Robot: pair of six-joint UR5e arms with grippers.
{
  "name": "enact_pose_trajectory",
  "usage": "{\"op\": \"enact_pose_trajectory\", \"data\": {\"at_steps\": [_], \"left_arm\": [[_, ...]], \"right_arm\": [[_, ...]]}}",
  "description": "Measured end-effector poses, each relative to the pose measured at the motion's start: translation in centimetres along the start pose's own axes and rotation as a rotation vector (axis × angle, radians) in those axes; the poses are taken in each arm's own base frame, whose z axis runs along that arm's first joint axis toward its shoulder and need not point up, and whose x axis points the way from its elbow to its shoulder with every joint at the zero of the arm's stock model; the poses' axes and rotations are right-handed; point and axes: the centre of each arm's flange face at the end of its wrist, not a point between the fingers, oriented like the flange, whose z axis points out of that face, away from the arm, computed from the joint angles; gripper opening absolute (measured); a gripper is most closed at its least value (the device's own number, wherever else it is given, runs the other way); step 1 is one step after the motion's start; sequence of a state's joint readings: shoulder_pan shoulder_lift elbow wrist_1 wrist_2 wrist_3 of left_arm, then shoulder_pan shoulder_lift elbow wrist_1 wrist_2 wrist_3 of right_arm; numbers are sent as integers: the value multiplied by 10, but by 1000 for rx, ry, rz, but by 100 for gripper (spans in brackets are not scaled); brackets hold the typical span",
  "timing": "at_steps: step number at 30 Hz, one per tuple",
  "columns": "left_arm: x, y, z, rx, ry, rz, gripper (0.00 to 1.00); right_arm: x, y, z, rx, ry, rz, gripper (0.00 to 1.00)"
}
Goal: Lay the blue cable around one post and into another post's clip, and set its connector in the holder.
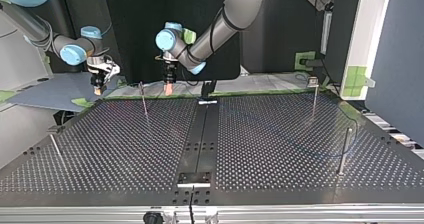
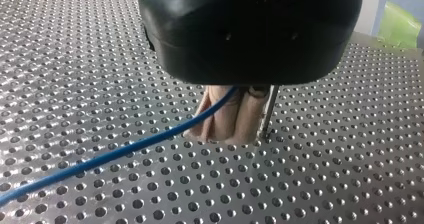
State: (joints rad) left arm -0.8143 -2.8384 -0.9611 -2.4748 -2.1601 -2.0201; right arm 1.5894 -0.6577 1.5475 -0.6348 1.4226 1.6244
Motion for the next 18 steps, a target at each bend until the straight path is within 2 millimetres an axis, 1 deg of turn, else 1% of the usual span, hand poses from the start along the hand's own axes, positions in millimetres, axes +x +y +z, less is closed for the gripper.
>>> {"op": "enact_pose_trajectory", "data": {"at_steps": [5, 9, 15, 18], "left_arm": [[1, -3, -2, 6, -1, -2, 0], [0, -1, 0, 5, -3, -1, 0], [-2, -1, 4, 10, -8, -4, 0], [1, 1, 7, 11, -6, -3, 0]], "right_arm": [[-6, 2, 4, -6, -18, -2, 0], [-11, 3, 7, -9, -30, -3, 0], [-7, 4, 13, -9, -15, 2, 0], [-2, 4, 16, -9, -11, 2, 0]]}}
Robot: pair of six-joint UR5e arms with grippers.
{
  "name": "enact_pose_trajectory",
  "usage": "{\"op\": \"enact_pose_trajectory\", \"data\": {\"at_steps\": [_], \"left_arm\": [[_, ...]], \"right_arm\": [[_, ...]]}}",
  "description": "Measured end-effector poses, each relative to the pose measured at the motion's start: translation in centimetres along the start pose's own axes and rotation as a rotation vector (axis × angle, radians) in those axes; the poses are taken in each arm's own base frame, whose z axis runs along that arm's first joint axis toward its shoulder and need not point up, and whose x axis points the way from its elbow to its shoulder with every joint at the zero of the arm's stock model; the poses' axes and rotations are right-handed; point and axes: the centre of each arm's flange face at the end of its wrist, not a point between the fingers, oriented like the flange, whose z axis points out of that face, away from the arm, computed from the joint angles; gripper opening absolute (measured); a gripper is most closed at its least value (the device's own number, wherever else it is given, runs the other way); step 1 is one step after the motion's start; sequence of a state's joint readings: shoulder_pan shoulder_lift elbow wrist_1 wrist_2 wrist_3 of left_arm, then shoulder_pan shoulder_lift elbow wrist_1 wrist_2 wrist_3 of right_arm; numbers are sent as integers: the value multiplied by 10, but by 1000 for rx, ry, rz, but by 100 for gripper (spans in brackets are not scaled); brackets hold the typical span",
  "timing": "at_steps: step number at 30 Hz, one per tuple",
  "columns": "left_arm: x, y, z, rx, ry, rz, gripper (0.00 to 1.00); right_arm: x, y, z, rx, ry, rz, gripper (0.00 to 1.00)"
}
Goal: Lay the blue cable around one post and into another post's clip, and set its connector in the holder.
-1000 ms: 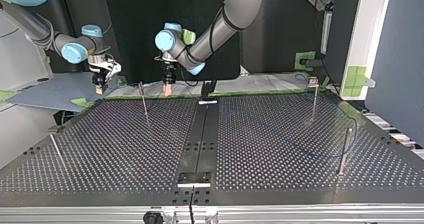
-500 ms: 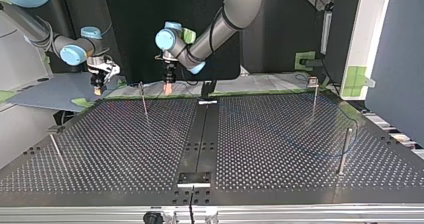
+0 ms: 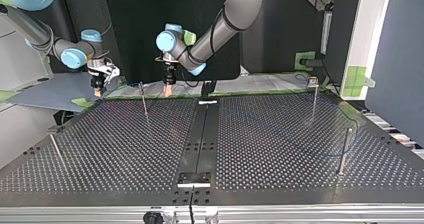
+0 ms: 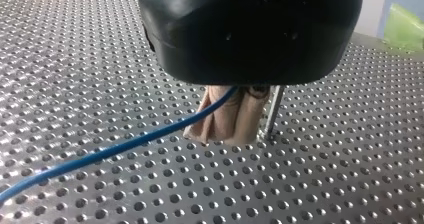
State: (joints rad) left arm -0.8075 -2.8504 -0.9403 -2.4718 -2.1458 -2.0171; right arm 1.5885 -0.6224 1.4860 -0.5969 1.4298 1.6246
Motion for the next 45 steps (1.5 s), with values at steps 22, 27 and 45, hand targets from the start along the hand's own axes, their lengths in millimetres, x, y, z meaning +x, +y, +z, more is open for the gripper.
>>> {"op": "enact_pose_trajectory", "data": {"at_steps": [22, 27, 45], "left_arm": [[9, 28, 29, -22, 0, -18, 0], [6, 30, 34, -7, 5, -24, 19], [2, 10, 0, 101, 139, 62, 100]], "right_arm": [[19, 12, 16, -27, 27, -5, 0], [19, 12, 16, -29, 23, -9, 0], [16, 7, 13, -21, -4, -10, 0]]}}
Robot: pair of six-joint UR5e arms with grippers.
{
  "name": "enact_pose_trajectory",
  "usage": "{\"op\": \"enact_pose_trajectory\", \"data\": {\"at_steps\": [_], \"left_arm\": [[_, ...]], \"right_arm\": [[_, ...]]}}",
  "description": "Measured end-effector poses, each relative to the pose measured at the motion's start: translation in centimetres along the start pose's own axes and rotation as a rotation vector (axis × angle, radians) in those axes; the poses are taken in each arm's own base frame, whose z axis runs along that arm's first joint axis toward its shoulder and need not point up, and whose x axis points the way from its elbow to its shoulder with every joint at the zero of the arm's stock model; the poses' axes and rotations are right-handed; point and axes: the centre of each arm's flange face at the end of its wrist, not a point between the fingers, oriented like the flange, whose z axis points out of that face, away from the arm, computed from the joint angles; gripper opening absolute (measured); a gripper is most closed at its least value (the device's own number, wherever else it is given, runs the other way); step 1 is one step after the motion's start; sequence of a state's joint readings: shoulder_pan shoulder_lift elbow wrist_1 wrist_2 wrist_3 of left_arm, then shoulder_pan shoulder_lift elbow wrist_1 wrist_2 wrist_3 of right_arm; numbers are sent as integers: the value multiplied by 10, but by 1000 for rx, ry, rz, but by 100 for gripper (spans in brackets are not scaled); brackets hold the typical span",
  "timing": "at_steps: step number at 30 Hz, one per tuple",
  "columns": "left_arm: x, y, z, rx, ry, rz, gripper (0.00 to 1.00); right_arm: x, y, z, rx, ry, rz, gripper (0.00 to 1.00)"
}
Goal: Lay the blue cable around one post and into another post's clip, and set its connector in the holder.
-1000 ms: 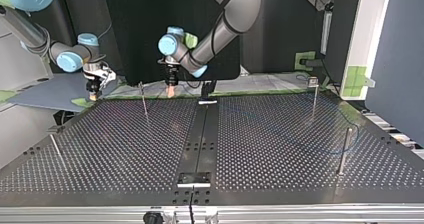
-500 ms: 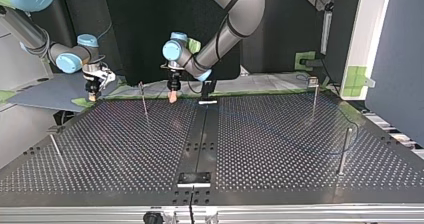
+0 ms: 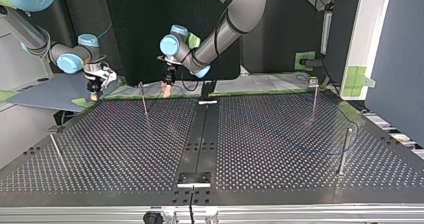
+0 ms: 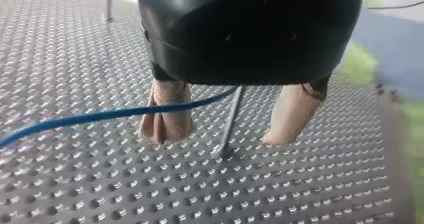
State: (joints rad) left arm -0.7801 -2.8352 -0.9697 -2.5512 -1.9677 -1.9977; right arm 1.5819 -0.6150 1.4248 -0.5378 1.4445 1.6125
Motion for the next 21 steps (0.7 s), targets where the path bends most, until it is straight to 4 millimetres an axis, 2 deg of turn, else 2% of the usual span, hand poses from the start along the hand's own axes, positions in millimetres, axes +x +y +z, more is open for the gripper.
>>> {"op": "enact_pose_trajectory", "data": {"at_steps": [5, 13, 21], "left_arm": [[-7, -4, -12, 22, 58, 62, 100], [-30, -13, -27, 43, 62, 137, 100], [-11, -4, -56, 36, 156, 240, 100]], "right_arm": [[-1, 0, -1, 0, -13, 2, 0], [-3, -1, -3, 1, -30, 4, 0], [-3, 0, -3, 0, -35, 5, 0]]}}
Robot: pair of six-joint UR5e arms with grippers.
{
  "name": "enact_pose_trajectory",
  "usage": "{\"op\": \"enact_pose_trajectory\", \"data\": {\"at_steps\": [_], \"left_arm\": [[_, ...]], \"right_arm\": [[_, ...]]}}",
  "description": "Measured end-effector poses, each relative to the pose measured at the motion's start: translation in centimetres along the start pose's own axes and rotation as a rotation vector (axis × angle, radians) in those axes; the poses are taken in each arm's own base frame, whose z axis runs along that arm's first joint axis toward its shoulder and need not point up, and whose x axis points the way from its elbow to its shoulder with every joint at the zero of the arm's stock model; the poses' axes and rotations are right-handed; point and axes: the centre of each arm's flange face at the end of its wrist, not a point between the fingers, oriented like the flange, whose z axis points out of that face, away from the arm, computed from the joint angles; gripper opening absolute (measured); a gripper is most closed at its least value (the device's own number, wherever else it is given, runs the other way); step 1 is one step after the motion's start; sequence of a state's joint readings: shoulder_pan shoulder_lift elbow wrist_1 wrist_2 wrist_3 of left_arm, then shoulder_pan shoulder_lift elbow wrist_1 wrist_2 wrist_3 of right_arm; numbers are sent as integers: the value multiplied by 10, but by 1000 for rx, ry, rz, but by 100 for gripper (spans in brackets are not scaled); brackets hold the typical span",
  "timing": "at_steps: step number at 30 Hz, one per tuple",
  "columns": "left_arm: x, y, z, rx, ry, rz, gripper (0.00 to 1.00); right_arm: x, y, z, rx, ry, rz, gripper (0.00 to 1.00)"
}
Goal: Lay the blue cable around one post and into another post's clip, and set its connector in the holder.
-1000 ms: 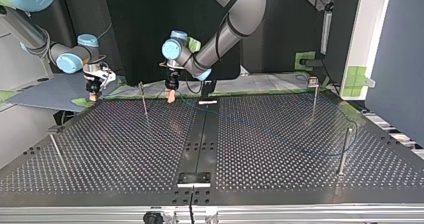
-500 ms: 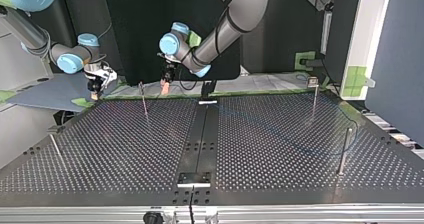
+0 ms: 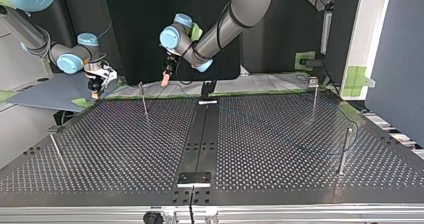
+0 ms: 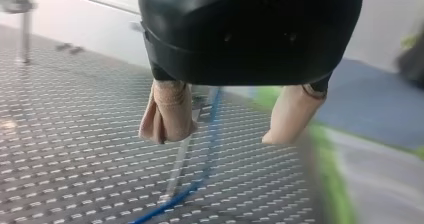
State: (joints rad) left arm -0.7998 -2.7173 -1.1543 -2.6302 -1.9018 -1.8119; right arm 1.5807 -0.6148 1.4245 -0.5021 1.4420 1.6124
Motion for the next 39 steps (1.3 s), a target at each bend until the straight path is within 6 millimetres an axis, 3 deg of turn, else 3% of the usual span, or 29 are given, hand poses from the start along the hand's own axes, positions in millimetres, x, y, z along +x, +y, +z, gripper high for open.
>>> {"op": "enact_pose_trajectory", "data": {"at_steps": [9, 22, 39], "left_arm": [[10, 0, -10, 21, 62, 101, 100], [-37, -26, -17, 47, 38, 208, 100], [-41, -29, -18, 47, 35, 203, 100]], "right_arm": [[0, 3, 0, 2, 1, 5, 0], [0, -1, 0, 19, -1, 8, 0], [0, -2, -1, 21, -6, 8, 0]]}}
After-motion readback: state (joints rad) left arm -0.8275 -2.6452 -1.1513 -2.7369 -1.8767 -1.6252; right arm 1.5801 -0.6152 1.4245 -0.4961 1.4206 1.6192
